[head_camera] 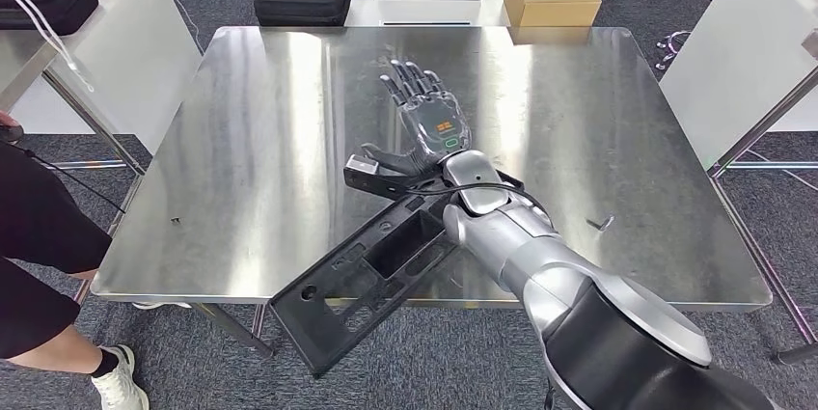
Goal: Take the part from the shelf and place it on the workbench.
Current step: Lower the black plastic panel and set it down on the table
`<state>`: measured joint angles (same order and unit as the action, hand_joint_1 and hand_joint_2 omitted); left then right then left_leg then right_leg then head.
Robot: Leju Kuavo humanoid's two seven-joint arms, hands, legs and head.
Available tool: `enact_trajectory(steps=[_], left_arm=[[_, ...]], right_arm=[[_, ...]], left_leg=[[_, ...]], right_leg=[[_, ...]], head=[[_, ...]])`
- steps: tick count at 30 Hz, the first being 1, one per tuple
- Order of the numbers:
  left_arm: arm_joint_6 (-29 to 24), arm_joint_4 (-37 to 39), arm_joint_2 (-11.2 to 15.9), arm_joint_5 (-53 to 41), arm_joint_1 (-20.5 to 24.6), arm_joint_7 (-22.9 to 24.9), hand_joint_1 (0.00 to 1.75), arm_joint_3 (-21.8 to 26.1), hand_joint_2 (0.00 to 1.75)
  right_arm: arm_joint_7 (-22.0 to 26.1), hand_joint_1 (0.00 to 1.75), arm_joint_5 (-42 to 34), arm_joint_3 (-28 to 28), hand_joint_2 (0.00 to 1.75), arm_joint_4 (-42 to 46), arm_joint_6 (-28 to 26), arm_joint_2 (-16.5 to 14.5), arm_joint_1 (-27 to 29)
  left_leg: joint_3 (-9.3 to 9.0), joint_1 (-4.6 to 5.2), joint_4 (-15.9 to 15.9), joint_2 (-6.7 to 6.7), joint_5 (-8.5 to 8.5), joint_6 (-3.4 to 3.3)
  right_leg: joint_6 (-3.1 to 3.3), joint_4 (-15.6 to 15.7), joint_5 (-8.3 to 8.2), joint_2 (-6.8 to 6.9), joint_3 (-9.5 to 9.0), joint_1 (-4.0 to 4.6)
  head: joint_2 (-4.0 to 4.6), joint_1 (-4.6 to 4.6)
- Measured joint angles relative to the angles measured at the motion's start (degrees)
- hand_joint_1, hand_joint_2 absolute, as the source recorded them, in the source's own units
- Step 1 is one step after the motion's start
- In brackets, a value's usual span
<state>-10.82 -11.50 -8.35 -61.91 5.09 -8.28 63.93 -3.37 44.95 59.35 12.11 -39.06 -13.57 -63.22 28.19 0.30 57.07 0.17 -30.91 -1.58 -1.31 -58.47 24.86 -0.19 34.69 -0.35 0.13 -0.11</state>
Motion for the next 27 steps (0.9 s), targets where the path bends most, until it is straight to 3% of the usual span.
enact_trajectory(steps=[11, 19, 23, 27], left_arm=[[-0.03, 0.0, 0.0, -0.36, 0.0, 0.21, 0.0, 0.02, 0.0], [-0.06, 0.0, -0.02, -0.32, 0.0, 0.26, 0.0, 0.13, 0.0], [-0.25, 0.0, -0.07, 0.27, -0.01, 1.02, 0.0, 0.48, 0.0], [-0.72, 0.0, -0.11, 0.85, -0.01, 1.62, 0.0, 1.27, 0.0]], right_arm=[[1.85, 0.0, -1.74, -2.38, 0.0, 0.22, -0.21, -0.03, 0.02], [11.03, 0.0, -9.33, -9.2, 0.0, 2.47, 0.57, -1.26, -0.92], [18.24, 0.0, -16.21, -14.67, 0.0, 4.75, 6.28, -2.57, -1.43], [24.8, 0.0, -24.73, -21.11, 0.0, 8.03, 16.92, -3.5, -1.38]], left_leg=[[0.0, 0.0, 0.0, 0.0, 0.0, 0.0], [0.01, -0.01, 0.0, 0.0, 0.0, 0.0], [0.01, -0.01, 0.0, 0.0, 0.0, 0.0], [0.0, -0.01, 0.0, 0.0, 0.0, 0.0]], right_leg=[[0.0, 0.0, 0.0, 0.0, 0.0, 0.0], [0.0, -0.01, 0.0, 0.0, 0.0, 0.0], [0.0, -0.01, 0.0, 0.0, 0.0, 0.01], [0.0, -0.01, 0.0, 0.0, 0.0, 0.01]], head=[[0.0, 0.0], [0.0, -0.01], [0.0, -0.01], [0.0, 0.0]])
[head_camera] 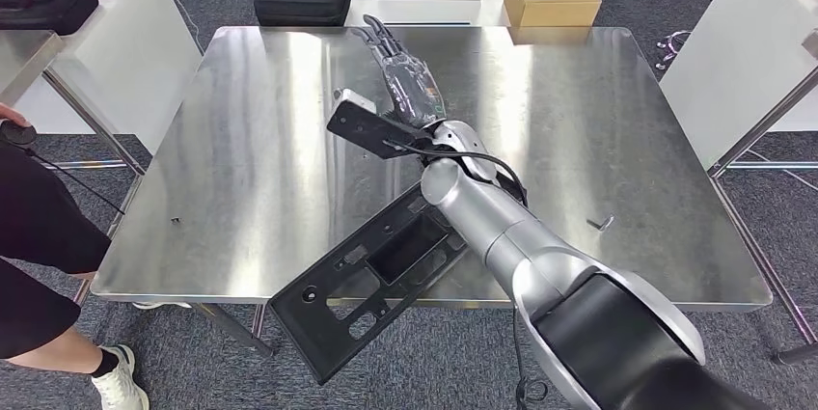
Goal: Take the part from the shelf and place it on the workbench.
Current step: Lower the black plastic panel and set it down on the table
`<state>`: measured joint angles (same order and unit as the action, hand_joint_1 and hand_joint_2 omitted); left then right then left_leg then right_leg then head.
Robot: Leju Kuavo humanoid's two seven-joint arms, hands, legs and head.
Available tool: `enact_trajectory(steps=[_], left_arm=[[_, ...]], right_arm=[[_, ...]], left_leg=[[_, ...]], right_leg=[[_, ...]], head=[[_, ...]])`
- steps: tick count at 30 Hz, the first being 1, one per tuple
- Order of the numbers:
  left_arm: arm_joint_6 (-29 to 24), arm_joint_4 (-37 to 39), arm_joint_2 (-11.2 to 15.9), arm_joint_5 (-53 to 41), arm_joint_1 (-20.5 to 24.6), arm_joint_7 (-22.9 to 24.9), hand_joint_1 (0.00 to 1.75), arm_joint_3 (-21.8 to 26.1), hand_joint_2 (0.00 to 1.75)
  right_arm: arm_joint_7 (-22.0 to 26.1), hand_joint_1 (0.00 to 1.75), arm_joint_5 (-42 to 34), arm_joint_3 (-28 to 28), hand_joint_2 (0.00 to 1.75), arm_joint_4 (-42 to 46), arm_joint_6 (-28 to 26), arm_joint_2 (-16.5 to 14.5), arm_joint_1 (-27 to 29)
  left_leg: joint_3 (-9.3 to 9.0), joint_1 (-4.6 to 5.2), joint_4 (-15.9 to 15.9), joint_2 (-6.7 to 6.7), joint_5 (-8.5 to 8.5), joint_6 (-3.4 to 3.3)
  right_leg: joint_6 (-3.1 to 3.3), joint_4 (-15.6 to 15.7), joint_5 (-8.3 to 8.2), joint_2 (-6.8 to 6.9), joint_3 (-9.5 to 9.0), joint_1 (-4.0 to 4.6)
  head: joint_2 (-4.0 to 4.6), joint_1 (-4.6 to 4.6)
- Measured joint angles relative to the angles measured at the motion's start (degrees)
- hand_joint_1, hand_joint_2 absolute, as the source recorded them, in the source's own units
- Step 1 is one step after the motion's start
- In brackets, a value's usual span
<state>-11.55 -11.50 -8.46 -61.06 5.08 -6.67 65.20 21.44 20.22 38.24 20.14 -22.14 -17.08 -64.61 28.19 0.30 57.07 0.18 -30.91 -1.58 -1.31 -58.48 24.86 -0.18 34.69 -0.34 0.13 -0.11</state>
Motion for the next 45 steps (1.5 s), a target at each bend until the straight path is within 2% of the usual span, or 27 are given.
enact_trajectory(steps=[4, 7, 10, 12, 15, 18, 28, 30, 34, 39, 45], left_arm=[[-0.21, 0.0, 0.0, 0.52, -0.02, 0.42, 0.0, 0.56, 0.0], [-0.57, 0.01, -0.03, 1.03, -0.03, 0.83, 0.0, 1.08, 0.0], [-1.2, 0.02, -0.16, 1.21, -0.06, 1.44, 0.0, 1.44, 0.0], [-1.42, 0.02, -0.22, 1.09, -0.09, 1.9, 0.0, 1.54, 0.0], [-1.5, 0.02, -0.23, 0.73, -0.11, 2.35, 0.0, 1.58, 0.0], [-1.54, 0.02, -0.22, 0.56, -0.11, 2.48, 0.0, 1.59, 0.0], [-1.55, 0.02, -0.27, 0.5, -0.12, 2.53, 0.0, 1.61, 0.0], [-1.64, 0.02, -0.28, 0.52, -0.14, 2.39, 0.0, 1.67, 0.0], [-2.02, 0.02, -0.27, 1.06, -0.19, 1.29, 0.0, 2.28, 0.0], [-1.99, 0.02, -0.25, 1.18, -0.31, 0.77, 0.0, 2.92, 0.0], [-2.05, 0.02, -0.22, 0.53, -0.32, 0.98, 0.0, 2.97, 0.0]], right_arm=[[4.01, 0.0, -8.5, -5.73, 0.0, 4.61, 12.98, 0.24, 1.3], [4.72, 0.0, -16.01, -8.57, 0.0, 9.81, 23.71, 1.47, 4.5], [5.2, 0.0, -26.07, -9.68, 0.0, 17.06, 34.45, 4.49, 10.03], [5.75, 0.0, -31.57, -9.7, 0.0, 22.65, 38.13, 7.23, 14.52], [6.3, 0.0, -35.64, -9.48, 0.0, 30.04, 39.44, 10.79, 20.56], [6.37, 0.0, -36.65, -8.96, 0.0, 34.79, 39.47, 13.02, 24.01], [6.63, 0.0, -38.49, -8.13, 0.0, 41.91, 40.18, 16.39, 28.45], [7.87, 0.0, -38.86, -8.12, 0.0, 44.84, 41.01, 17.55, 32.01], [11.2, 0.0, -36.95, -8.57, 0.0, 52.74, 41.63, 19.72, 42.79], [12.65, 0.0, -33.12, -11.48, 0.0, 61.51, 41.94, 20.67, 55.61], [11.78, 0.0, -31.72, -15.85, 0.0, 67.46, 42.36, 19.57, 62.75]], left_leg=[[-0.01, 0.01, 0.0, 0.01, 0.0, 0.0], [-0.06, 0.02, 0.0, 0.01, 0.0, 0.0], [-0.06, 0.03, 0.0, 0.09, -0.01, -0.01], [-0.04, 0.03, 0.0, 0.11, -0.02, -0.02], [0.01, 0.04, 0.0, 0.03, -0.06, -0.08], [0.0, 0.05, 0.0, -0.03, -0.09, -0.12], [-0.15, 0.03, -0.01, 0.02, -0.08, -0.11], [-0.19, 0.03, -0.01, 0.11, -0.09, -0.12], [-0.15, 0.04, -0.02, 0.11, -0.24, -0.21], [-0.14, 0.04, -0.04, 0.08, -0.4, -0.25], [-0.2, 0.05, -0.04, 0.06, -0.41, -0.23]], right_leg=[[0.0, 0.0, 0.0, 0.0, -0.01, 0.0], [0.0, 0.01, 0.0, 0.01, -0.02, 0.0], [-0.01, 0.03, 0.01, 0.06, -0.05, 0.0], [-0.01, 0.06, 0.01, 0.09, -0.08, -0.01], [-0.01, 0.08, 0.01, 0.03, -0.08, -0.04], [-0.01, 0.09, 0.01, -0.03, -0.06, -0.06], [-0.01, 0.09, 0.02, 0.0, -0.12, 0.0], [-0.03, 0.09, 0.04, 0.07, -0.2, 0.01], [-0.09, 0.1, 0.12, 0.08, -0.22, 0.0], [-0.21, 0.11, 0.22, 0.06, -0.28, -0.04], [-0.2, 0.12, 0.21, 0.04, -0.32, -0.05]], head=[[0.0, -0.01], [0.0, -0.01], [0.0, 0.0], [0.0, -0.01], [0.0, -0.02], [0.0, 0.0], [0.0, 0.0], [0.0, -0.01], [0.0, -0.01], [0.0, -0.01], [0.0, 0.0]])
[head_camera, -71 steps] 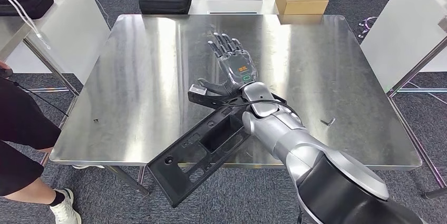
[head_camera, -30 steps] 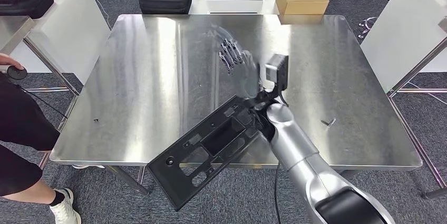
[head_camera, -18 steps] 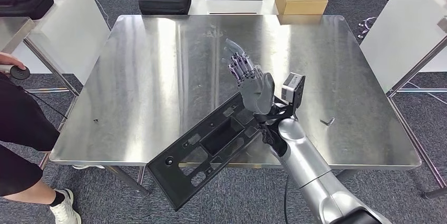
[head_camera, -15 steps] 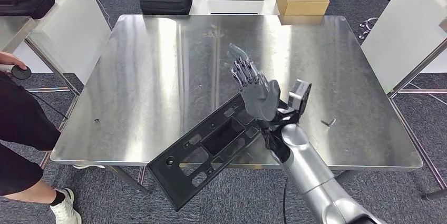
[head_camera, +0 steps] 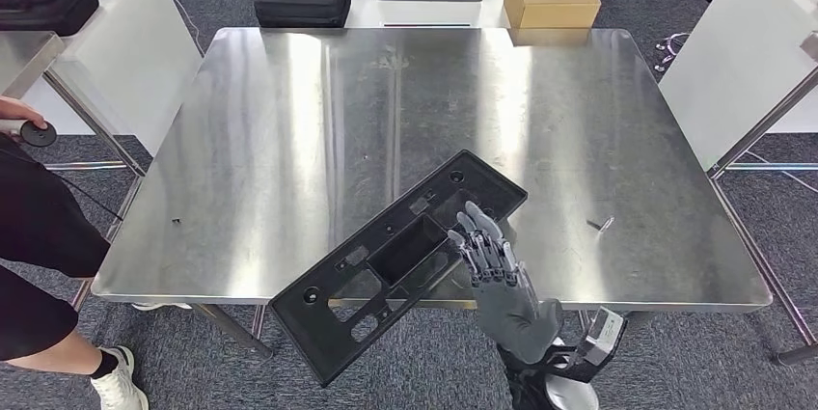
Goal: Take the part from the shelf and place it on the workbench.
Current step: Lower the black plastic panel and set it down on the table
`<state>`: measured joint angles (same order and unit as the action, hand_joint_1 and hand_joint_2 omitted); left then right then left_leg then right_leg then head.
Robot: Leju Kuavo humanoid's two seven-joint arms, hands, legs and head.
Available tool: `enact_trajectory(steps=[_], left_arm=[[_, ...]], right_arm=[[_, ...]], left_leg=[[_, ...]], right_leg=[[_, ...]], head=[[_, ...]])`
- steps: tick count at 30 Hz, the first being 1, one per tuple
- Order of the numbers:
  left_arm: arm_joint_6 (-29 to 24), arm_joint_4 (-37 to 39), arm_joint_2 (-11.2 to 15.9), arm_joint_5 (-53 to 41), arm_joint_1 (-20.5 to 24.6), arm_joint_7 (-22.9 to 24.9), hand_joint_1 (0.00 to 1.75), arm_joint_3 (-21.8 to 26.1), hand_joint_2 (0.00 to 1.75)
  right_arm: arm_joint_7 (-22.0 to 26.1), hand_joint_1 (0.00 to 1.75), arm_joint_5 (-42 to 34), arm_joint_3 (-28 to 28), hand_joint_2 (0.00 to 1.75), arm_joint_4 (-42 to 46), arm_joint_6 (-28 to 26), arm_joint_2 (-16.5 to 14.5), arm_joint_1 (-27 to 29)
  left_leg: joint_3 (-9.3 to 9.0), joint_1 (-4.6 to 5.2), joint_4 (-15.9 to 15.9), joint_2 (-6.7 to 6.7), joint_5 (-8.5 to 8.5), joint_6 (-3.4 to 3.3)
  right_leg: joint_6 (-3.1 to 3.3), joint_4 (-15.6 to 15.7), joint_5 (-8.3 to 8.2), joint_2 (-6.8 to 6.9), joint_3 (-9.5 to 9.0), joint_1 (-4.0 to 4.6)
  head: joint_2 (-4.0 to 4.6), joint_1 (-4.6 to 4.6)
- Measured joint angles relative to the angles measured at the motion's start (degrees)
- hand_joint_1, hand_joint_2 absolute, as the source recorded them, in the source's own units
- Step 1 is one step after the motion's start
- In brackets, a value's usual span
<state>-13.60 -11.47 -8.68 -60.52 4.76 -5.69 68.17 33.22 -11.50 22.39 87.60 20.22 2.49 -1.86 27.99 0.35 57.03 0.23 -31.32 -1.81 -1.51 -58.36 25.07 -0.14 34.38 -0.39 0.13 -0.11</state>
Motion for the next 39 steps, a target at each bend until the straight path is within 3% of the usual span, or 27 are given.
enact_trajectory(steps=[19, 29, 39], left_arm=[[1.07, 0.0, 0.02, -1.19, 0.0, -0.69, 0.0, -0.08, 0.0], [1.11, 0.0, 0.04, -1.31, -0.01, -0.89, 0.0, -0.09, 0.0], [1.05, 0.0, 0.04, -0.37, -0.01, -0.87, 0.0, 0.02, 0.0]], right_arm=[[-0.51, 0.0, 6.06, -6.19, 0.0, 5.45, 0.78, -2.3, 6.74], [0.94, 0.0, 9.35, -11.82, 0.0, 3.81, 1.62, -2.21, 7.03], [1.84, 0.0, 10.31, -13.06, 0.0, 2.2, 2.97, -2.41, 6.56]], left_leg=[[-0.06, 0.01, 0.0, -0.03, 0.0, 0.0], [-0.07, 0.01, 0.0, -0.03, 0.0, 0.0], [-0.07, 0.0, 0.0, -0.03, 0.0, 0.0]], right_leg=[[0.0, 0.0, 0.0, -0.02, -0.06, 0.0], [0.0, 0.0, 0.0, -0.02, -0.07, 0.0], [0.0, 0.0, 0.0, -0.02, -0.07, 0.0]], head=[[0.0, 0.0], [0.0, 0.0], [0.0, 0.0]])
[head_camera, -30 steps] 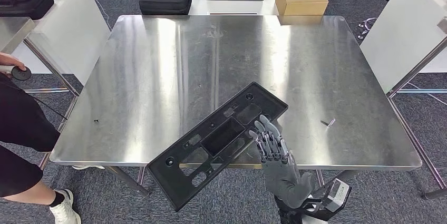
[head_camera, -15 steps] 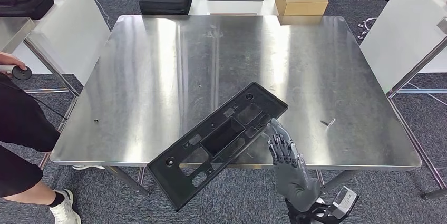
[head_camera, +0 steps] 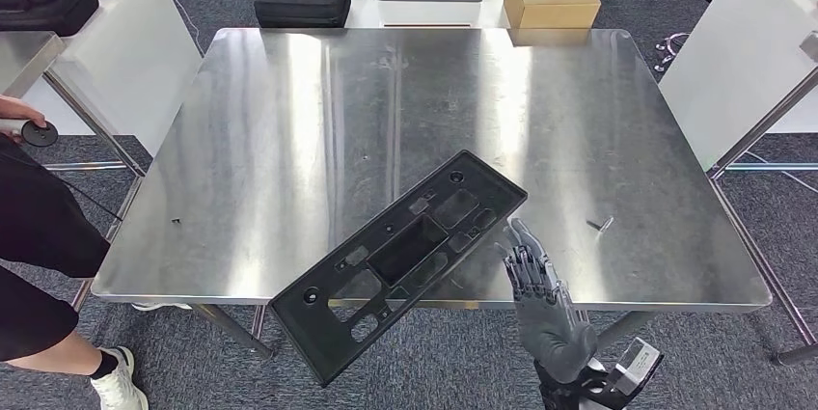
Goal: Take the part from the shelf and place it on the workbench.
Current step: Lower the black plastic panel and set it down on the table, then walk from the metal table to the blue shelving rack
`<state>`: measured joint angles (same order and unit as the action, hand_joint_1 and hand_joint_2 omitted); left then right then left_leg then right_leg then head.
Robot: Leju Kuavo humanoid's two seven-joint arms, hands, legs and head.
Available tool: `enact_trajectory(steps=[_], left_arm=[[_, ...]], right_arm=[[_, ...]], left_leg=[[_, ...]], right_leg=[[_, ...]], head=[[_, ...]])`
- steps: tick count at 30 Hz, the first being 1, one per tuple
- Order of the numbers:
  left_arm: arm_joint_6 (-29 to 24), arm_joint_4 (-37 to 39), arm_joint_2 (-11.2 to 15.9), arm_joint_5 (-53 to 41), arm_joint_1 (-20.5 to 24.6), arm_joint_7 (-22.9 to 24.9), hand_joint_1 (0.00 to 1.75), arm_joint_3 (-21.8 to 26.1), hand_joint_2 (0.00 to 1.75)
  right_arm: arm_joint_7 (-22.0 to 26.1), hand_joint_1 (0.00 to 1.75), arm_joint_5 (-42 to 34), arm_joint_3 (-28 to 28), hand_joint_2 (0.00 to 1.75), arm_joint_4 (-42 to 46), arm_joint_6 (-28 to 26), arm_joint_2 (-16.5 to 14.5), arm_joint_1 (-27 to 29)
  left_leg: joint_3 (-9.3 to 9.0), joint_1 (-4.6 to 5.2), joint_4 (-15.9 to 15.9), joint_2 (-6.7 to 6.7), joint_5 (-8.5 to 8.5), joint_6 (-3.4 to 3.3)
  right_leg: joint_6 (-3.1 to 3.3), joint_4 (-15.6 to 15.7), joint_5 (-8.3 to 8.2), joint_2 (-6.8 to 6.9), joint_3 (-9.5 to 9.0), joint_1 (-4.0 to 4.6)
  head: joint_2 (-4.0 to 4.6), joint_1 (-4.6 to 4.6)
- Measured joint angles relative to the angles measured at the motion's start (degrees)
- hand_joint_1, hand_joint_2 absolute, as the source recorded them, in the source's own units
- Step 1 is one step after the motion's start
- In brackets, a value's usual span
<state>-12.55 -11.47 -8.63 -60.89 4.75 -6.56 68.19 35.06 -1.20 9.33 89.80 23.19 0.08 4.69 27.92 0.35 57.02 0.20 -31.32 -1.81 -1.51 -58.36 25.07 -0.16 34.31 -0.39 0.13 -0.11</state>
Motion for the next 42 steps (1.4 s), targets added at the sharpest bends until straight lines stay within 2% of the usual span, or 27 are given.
enact_trajectory(steps=[15, 19, 22, 24, 26, 27, 28, 29, 31, 32, 33, 35, 37, 39, 41, 42], left_arm=[[0.45, 0.0, 0.18, 0.33, 0.0, -0.16, 0.0, 0.14, 0.0], [0.67, 0.0, 0.32, 0.24, 0.0, -0.17, 0.0, 0.14, 0.0], [0.71, 0.0, 0.34, 0.04, 0.02, -0.17, 0.0, 0.13, 0.0], [0.76, 0.0, 0.29, -0.16, 0.04, -0.17, 0.0, 0.13, 0.0], [0.8, 0.0, 0.25, -0.26, 0.03, -0.14, 0.0, 0.13, 0.0], [0.83, 0.0, 0.22, -0.27, 0.03, -0.09, 0.0, 0.13, 0.0], [0.85, 0.0, 0.19, -0.27, 0.03, -0.01, 0.0, 0.13, 0.0], [0.91, 0.0, 0.14, -0.27, 0.03, 0.08, 0.0, 0.13, 0.0], [1.04, -0.01, 0.08, -0.27, 0.06, 0.2, 0.0, 0.12, 0.0], [1.09, -0.02, 0.08, -0.27, 0.09, 0.23, 0.0, 0.11, 0.0], [1.09, -0.03, 0.09, -0.27, 0.12, 0.25, 0.0, 0.11, 0.0], [1.09, -0.03, 0.06, -0.28, 0.17, 0.27, 0.0, 0.11, 0.0], [1.09, -0.03, -0.01, -0.27, 0.17, 0.29, 0.0, 0.11, 0.0], [1.04, -0.03, -0.01, -0.21, 0.18, 0.29, 0.0, 0.11, 0.0], [0.91, -0.03, -0.05, -0.07, 0.18, 0.3, 0.0, 0.13, 0.0], [0.83, -0.03, -0.09, 0.02, 0.18, 0.3, 0.0, 0.13, 0.0]], right_arm=[[0.03, 0.0, 1.26, 0.02, 0.0, -0.7, 0.7, -1.21, -0.67], [0.02, 0.0, 1.35, 0.02, 0.0, -0.68, 0.76, -1.47, -0.67], [0.02, 0.0, 1.36, 0.02, 0.0, -0.5, 0.8, -1.5, -0.69], [-0.04, 0.0, 1.36, 0.02, 0.0, -0.4, 0.81, -1.47, -0.87], [-0.23, 0.0, 1.3, 0.02, 0.0, -0.4, 0.81, -1.43, -1.04], [-0.32, 0.0, 1.24, 0.02, 0.0, -0.42, 0.82, -1.39, -1.07], [-0.41, 0.0, 1.14, 0.01, 0.0, -0.43, 0.83, -1.36, -1.08], [-0.49, 0.0, 1.01, 0.01, 0.0, -0.44, 0.85, -1.33, -1.14], [-0.67, 0.0, 0.74, 0.0, 0.0, -0.45, 0.94, -1.29, -1.41], [-0.79, 0.0, 0.65, 0.01, 0.0, -0.48, 0.99, -1.3, -1.57], [-0.89, 0.0, 0.6, 0.0, 0.0, -0.5, 1.05, -1.32, -1.68], [-1.0, 0.0, 0.54, -0.04, 0.0, -0.55, 1.13, -1.35, -1.79], [-1.01, 0.0, 0.54, -0.09, 0.0, -0.56, 1.19, -1.4, -1.86], [-1.0, 0.0, 0.52, -0.09, 0.0, -0.56, 1.22, -1.49, -2.01], [-1.0, 0.0, 0.51, -0.08, 0.0, -0.56, 1.25, -1.52, -2.09], [-1.0, 0.0, 0.51, -0.08, 0.0, -0.58, 1.26, -1.52, -2.1]], left_leg=[[-0.02, 0.27, 0.14, 0.01, -0.09, -0.19], [0.0, 0.45, 0.4, 0.01, -0.15, -0.63], [-0.23, 0.13, -0.32, -0.12, 0.83, -1.47], [-0.32, -0.43, -1.08, -0.34, 1.65, -1.91], [-0.05, -0.58, -1.16, -0.52, 1.89, -1.99], [0.05, -0.66, -1.13, -0.58, 1.94, -1.94], [0.1, -0.78, -1.09, -0.64, 1.96, -1.86], [0.1, -0.97, -1.03, -0.67, 1.96, -1.72], [0.1, -1.39, -0.72, -0.66, 1.75, -1.07], [0.28, -1.48, -0.47, -0.59, 1.62, -0.57], [0.45, -1.42, -0.23, -0.51, 1.53, -0.06], [0.86, -1.21, 0.11, -0.35, 1.64, 0.67], [1.22, -1.44, 0.57, -0.3, 1.31, 1.15], [2.78, -1.71, 3.72, -0.27, -1.47, 1.45], [5.95, -1.73, 10.78, -0.21, -5.93, 1.54], [7.31, -1.71, 14.0, -0.18, -7.35, 1.54]], right_leg=[[-0.07, 0.04, -0.05, 0.01, -0.06, -0.36], [-0.31, 0.12, -0.2, 0.01, -0.17, -0.51], [-0.99, 0.09, -0.18, 0.02, -0.11, -0.47], [-0.98, -3.13, 1.95, 0.04, 1.38, -0.38], [-0.85, -10.34, 5.16, 0.05, 4.36, -0.6], [-1.05, -13.47, 6.12, 0.06, 5.55, -0.78], [-1.51, -14.86, 6.23, 0.06, 5.91, -0.99], [-2.17, -14.08, 5.51, 0.08, 5.22, -1.22], [-3.68, -6.75, 2.89, 0.18, 1.11, -1.76], [-4.03, -3.28, 1.95, 0.09, -0.92, -1.76], [-4.08, -0.84, 1.51, -0.02, -2.25, -1.72], [-3.38, -0.03, 1.62, -0.31, -2.59, -1.42], [-2.44, -0.02, 1.48, -0.28, -2.03, -1.68], [-1.11, 0.06, 0.99, -0.18, -1.41, -1.78], [0.07, 0.05, 0.41, -0.02, -0.5, -1.43], [0.43, 0.04, 0.09, 0.06, -0.01, -1.21]], head=[[0.0, 0.01], [0.0, 0.01], [0.0, 0.01], [0.0, -0.2], [0.0, -0.36], [0.0, -0.37], [0.0, -0.36], [0.0, -0.36], [0.0, -0.4], [0.0, -0.53], [0.0, -0.64], [0.0, -0.7], [0.0, -0.51], [0.0, -0.36], [0.0, -0.24], [0.0, -0.22]])
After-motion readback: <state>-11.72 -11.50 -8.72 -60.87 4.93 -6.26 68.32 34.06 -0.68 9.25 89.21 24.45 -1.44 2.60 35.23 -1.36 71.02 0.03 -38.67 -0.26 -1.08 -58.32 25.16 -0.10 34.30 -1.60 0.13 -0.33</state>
